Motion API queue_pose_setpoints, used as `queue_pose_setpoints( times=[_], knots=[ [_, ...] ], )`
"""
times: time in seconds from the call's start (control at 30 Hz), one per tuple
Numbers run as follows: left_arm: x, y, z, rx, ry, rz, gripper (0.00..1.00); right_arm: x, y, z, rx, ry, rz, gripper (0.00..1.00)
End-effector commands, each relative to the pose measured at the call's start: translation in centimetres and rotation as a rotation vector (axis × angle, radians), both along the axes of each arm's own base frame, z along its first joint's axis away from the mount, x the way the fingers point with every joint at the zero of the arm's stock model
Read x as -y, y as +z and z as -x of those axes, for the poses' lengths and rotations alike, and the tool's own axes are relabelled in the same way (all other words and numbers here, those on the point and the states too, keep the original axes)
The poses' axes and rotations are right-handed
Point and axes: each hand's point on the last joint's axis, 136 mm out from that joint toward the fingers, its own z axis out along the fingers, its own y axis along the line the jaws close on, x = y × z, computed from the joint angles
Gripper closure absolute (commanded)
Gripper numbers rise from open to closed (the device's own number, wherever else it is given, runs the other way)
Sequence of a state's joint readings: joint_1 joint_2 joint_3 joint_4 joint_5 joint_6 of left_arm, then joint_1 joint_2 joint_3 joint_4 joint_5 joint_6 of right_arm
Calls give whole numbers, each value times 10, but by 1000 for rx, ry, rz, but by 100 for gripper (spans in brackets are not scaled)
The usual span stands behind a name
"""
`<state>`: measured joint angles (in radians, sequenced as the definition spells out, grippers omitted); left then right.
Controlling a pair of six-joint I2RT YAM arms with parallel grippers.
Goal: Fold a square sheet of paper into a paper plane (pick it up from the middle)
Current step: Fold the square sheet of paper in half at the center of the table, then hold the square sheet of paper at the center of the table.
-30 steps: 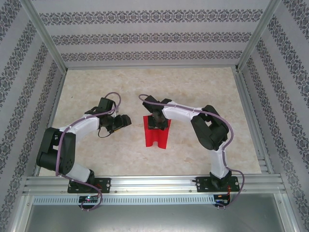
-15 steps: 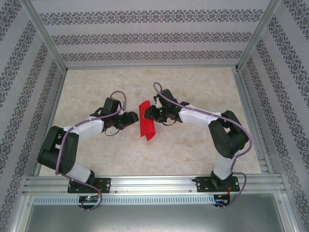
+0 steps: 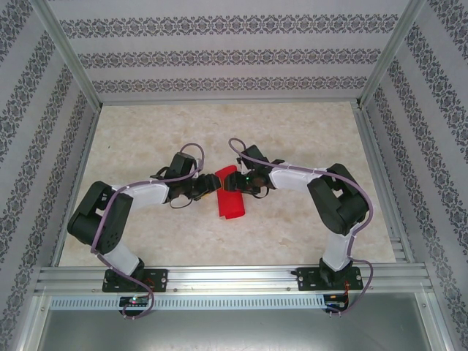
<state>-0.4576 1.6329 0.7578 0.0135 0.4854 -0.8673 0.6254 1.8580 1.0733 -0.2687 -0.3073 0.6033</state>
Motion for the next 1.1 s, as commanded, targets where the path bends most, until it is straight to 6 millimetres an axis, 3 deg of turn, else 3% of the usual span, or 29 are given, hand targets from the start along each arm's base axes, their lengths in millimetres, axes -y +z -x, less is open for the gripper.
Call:
queue_pose_setpoints(
  times=[0.0, 0.3, 0.63, 1.07],
  knots=[
    [9, 2, -3, 25, 6, 48, 46, 5, 11, -1, 29, 19, -28, 39],
    [13, -3, -4, 24, 4, 54, 56, 13, 6, 1, 2, 17, -37, 42],
    [1, 0, -22, 112, 94, -5, 64, 38, -37, 7, -79, -26, 162, 47],
    [-6, 7, -33, 223, 114, -37, 64, 60, -77, 22, -152, -58, 351, 46]
  ],
)
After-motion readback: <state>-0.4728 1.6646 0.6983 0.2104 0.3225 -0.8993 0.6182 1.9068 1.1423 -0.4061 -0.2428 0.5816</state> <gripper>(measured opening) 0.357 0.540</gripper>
